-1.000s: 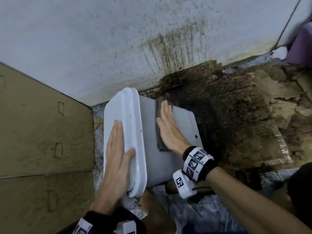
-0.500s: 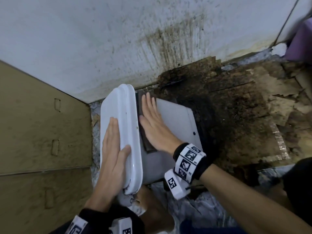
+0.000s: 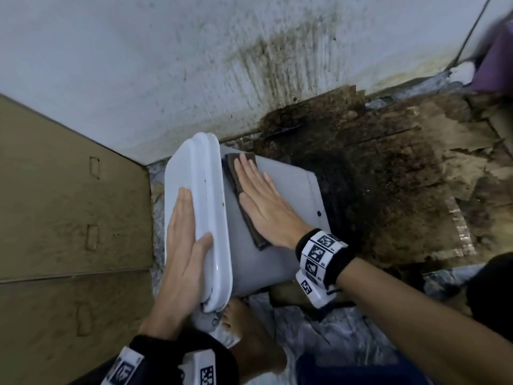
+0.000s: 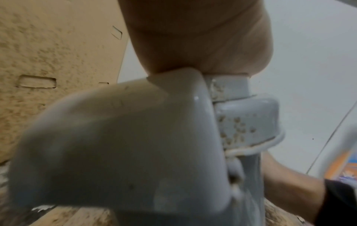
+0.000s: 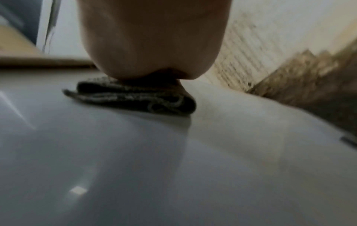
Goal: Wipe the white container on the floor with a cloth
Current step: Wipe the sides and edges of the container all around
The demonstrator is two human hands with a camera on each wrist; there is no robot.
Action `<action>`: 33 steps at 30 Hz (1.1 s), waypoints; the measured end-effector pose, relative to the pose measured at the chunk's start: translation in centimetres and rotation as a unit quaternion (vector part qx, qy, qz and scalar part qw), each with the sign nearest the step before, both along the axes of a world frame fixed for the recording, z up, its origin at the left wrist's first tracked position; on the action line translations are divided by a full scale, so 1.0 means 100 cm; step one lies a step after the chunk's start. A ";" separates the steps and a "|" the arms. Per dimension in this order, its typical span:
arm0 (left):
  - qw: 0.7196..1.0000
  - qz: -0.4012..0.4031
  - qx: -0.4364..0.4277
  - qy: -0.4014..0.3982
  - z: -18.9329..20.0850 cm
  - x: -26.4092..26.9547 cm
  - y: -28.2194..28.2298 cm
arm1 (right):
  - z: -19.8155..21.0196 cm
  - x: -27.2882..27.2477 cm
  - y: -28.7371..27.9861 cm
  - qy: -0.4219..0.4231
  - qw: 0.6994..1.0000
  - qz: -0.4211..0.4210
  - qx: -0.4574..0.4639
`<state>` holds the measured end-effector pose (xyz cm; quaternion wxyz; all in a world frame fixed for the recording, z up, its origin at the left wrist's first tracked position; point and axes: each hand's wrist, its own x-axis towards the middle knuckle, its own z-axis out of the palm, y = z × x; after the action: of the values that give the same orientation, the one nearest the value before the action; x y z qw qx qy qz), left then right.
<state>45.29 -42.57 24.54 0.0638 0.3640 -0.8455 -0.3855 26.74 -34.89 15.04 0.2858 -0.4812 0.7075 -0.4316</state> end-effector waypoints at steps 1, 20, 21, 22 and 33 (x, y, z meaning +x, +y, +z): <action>1.000 0.000 -0.003 0.004 -0.001 0.000 -0.001 | -0.010 -0.009 -0.001 -0.011 1.000 -0.014 0.018; 1.000 -0.013 -0.026 0.007 0.004 -0.009 0.006 | -0.015 -0.030 -0.021 -0.138 0.983 -0.105 0.067; 0.999 -0.015 -0.028 0.007 0.004 -0.011 0.006 | -0.015 -0.031 -0.022 -0.140 0.982 -0.115 0.061; 0.999 -0.017 -0.029 0.004 0.005 -0.012 0.006 | -0.014 -0.025 -0.019 -0.147 0.980 -0.122 0.056; 1.000 0.018 0.012 0.017 0.003 -0.002 0.001 | -0.056 -0.009 0.014 -0.135 0.974 -0.147 0.103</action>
<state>45.13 -42.44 24.84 0.0808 0.3735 -0.8326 -0.4009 25.86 -33.46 9.39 0.3600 -0.2767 0.7659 -0.4552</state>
